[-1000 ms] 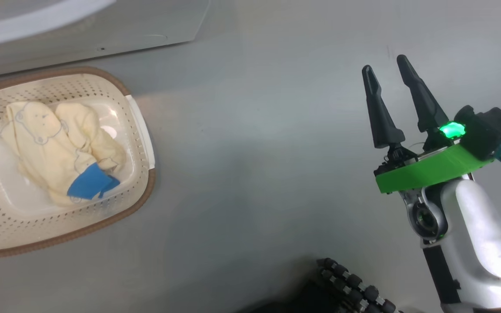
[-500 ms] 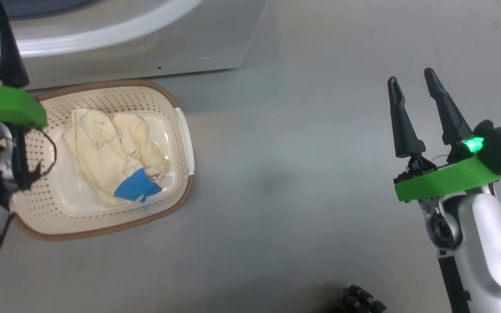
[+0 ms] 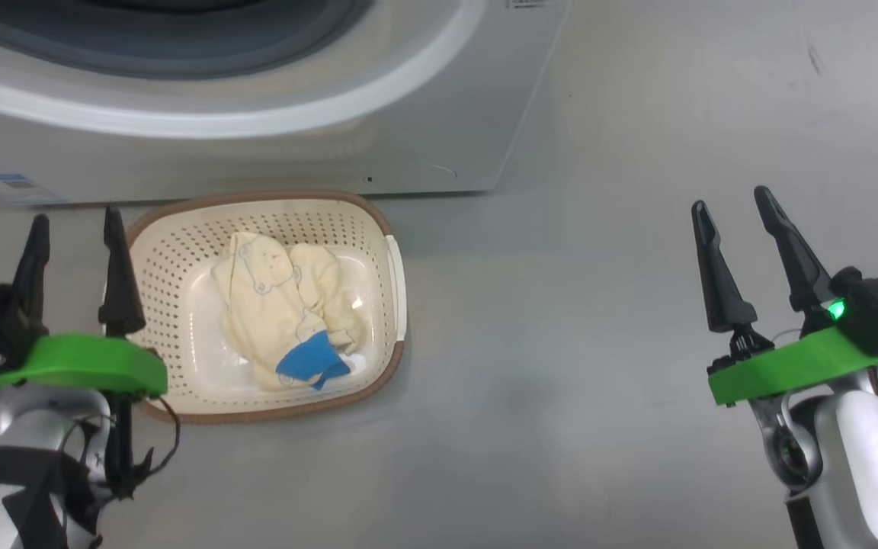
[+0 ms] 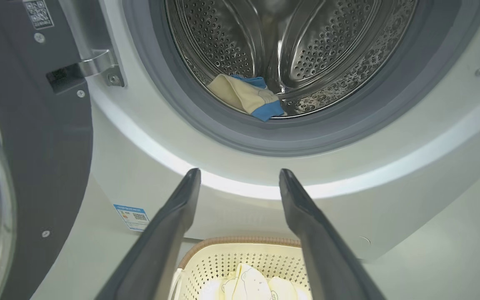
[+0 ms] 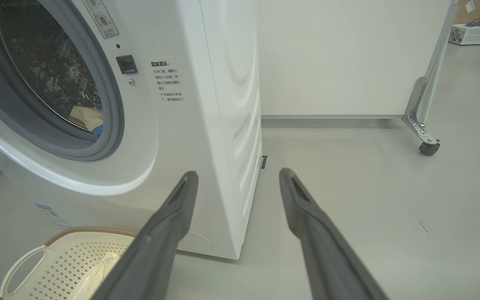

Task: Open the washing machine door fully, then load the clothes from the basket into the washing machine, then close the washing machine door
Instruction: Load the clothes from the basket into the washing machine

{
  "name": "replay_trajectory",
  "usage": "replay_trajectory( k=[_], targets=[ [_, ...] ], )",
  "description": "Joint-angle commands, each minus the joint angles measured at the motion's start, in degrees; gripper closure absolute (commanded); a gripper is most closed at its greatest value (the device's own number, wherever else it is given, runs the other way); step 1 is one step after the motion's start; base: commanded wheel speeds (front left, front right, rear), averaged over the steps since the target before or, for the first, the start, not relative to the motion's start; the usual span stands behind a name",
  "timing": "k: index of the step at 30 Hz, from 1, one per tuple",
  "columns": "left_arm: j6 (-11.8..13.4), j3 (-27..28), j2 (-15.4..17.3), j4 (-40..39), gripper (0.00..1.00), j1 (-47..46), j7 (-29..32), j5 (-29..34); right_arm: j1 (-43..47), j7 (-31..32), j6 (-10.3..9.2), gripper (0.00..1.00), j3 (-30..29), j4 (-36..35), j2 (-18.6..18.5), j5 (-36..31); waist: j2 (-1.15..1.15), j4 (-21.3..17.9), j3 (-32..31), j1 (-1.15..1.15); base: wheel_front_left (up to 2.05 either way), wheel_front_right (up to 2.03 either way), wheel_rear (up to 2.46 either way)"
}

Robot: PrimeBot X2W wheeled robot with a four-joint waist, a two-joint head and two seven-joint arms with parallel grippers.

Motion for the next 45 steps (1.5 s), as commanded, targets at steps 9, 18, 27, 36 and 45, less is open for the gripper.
replay_trajectory(
  k=[9,18,27,36,45],
  targets=[
    [5.1,6.3,-4.2,-4.9,0.00,9.7,-0.6,5.0,6.0,1.4,0.25,0.00,-0.8,-2.0,-1.4,-1.2,0.00,4.0,-8.5,0.01,0.00,0.00,0.00],
    [3.4,6.8,-7.0,-5.7,0.00,15.9,-0.6,7.7,10.9,3.7,0.25,0.00,-1.8,-4.6,-0.7,-2.0,0.00,5.3,-14.8,0.01,0.00,0.00,0.00],
    [0.5,7.1,-8.0,-2.1,0.00,18.5,-0.6,6.9,14.8,5.5,0.25,0.00,-3.5,-6.7,0.4,-2.4,0.00,5.7,-20.0,0.01,0.00,0.00,0.00],
    [-0.8,7.6,-8.6,1.2,0.00,17.3,-0.6,5.5,16.7,6.9,0.25,0.00,-3.2,-8.1,0.7,-2.8,0.00,5.3,-22.1,0.01,0.00,0.00,0.00],
    [-1.4,8.3,-8.8,3.1,0.00,15.3,-0.6,5.6,17.0,7.5,0.25,0.00,-3.3,-9.1,0.9,-3.1,0.00,4.8,-22.3,0.01,0.00,0.00,0.00]
  ],
)
